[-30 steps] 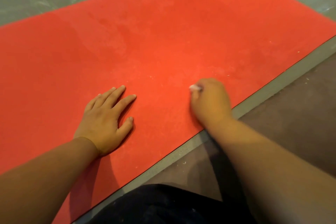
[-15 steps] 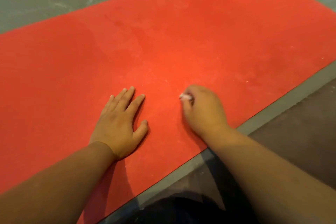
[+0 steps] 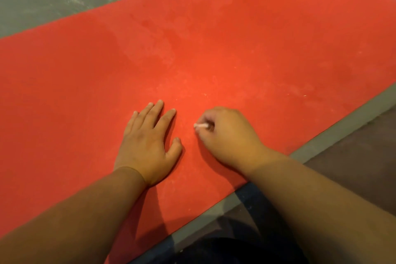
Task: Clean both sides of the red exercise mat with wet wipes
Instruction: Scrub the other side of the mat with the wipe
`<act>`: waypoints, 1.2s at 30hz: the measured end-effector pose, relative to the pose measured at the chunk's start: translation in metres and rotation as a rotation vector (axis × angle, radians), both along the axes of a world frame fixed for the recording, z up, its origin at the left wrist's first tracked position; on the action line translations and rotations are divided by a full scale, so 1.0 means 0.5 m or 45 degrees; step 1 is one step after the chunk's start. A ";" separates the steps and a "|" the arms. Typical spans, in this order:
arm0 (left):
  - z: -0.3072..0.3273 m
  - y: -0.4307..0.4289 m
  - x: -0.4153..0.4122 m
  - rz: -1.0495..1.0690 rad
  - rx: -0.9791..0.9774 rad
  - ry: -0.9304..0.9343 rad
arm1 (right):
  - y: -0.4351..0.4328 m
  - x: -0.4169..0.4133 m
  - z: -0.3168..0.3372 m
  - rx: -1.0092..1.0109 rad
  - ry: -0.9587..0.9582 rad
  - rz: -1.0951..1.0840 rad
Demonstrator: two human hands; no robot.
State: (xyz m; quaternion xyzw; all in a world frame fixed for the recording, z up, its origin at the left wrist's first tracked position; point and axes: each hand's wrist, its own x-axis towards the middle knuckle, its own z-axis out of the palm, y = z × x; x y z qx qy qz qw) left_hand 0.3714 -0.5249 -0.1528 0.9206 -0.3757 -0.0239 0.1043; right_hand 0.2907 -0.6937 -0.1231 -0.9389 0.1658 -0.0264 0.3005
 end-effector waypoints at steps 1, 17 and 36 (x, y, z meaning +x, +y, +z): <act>-0.001 0.000 0.000 0.004 -0.005 0.003 | 0.005 -0.019 0.002 0.074 0.014 0.039; 0.025 -0.172 -0.025 -0.548 -0.268 -0.004 | -0.051 -0.085 -0.070 -0.264 -0.095 -0.489; 0.045 -0.112 0.186 0.098 -0.107 -0.175 | -0.045 -0.087 -0.062 -0.324 -0.069 -0.491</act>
